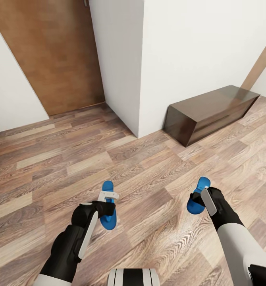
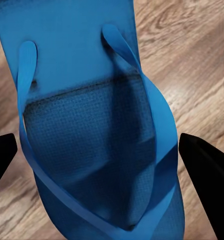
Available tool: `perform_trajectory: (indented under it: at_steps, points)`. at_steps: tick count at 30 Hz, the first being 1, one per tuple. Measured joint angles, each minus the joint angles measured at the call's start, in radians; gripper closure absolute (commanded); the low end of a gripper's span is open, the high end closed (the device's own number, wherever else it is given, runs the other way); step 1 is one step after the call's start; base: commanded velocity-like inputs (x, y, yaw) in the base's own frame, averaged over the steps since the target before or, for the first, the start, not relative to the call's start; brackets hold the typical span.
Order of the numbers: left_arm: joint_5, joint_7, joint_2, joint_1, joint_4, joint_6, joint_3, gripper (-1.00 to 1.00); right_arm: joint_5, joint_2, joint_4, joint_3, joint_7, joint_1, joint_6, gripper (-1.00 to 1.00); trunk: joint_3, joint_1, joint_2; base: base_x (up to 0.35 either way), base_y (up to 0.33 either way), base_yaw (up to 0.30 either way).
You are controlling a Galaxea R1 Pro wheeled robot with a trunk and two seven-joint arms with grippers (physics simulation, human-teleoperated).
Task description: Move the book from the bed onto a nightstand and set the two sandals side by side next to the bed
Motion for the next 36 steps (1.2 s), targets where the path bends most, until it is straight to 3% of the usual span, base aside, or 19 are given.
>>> perform_trajectory:
  at_steps: [19,32,34,36]
  points:
    - [0.005,0.000,0.000,0.000,0.000,0.000,-0.004,1.00,0.004,0.000,0.000,0.002,-0.003,0.000,0.003,1.00,0.060,-0.073,0.133,0.000,0.000,0.000]
    - [0.005,-0.001,0.000,0.000,0.000,0.000,-0.002,1.00,0.005,0.017,0.000,0.008,0.001,0.003,0.004,1.00,0.100,-0.123,0.224,0.000,0.000,0.000]
    - [0.004,-0.001,0.001,0.000,0.000,0.000,-0.001,1.00,0.006,0.018,-0.006,0.017,0.002,0.013,0.004,1.00,0.107,-0.130,0.238,0.000,0.000,0.000]
    - [0.004,-0.001,0.001,0.000,0.000,0.001,0.000,1.00,0.009,0.020,-0.033,0.050,0.002,0.031,0.004,1.00,0.113,-0.138,0.252,0.000,0.000,0.000]
